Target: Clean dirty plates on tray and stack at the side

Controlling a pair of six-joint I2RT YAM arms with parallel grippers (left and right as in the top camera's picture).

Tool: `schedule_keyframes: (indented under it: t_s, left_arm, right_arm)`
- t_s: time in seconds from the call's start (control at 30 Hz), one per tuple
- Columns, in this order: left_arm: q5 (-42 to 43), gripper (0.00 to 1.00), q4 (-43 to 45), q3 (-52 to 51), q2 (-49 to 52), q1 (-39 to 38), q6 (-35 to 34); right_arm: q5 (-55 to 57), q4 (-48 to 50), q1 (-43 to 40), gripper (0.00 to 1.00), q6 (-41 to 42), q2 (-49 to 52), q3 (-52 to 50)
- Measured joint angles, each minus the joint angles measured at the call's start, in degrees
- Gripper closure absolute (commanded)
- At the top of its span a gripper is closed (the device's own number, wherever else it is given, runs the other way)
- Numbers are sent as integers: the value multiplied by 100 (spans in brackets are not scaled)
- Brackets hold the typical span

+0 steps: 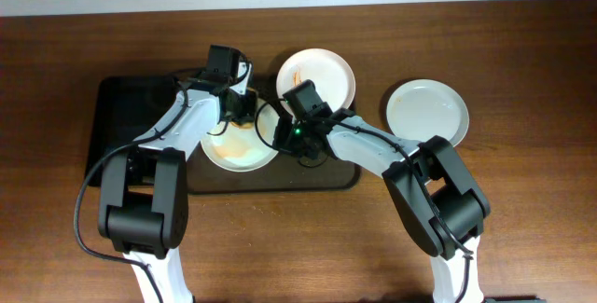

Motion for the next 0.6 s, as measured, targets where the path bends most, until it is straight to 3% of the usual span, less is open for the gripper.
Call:
schedule_keyframes:
  t_s: [0.2,0.37,0.6]
  left_arm:
    - [577,100,-1727,813,15,317,76]
    - [291,100,-2981,1897,15,841,59]
    - [-278,99,-3370,2175,17,1200,52]
  right_arm:
    - [-96,-50,2,96,-208,0,0]
    - [-195,-225,7,96,-437,0,33]
    - [452,-1805,24,96,-1228,-22,719]
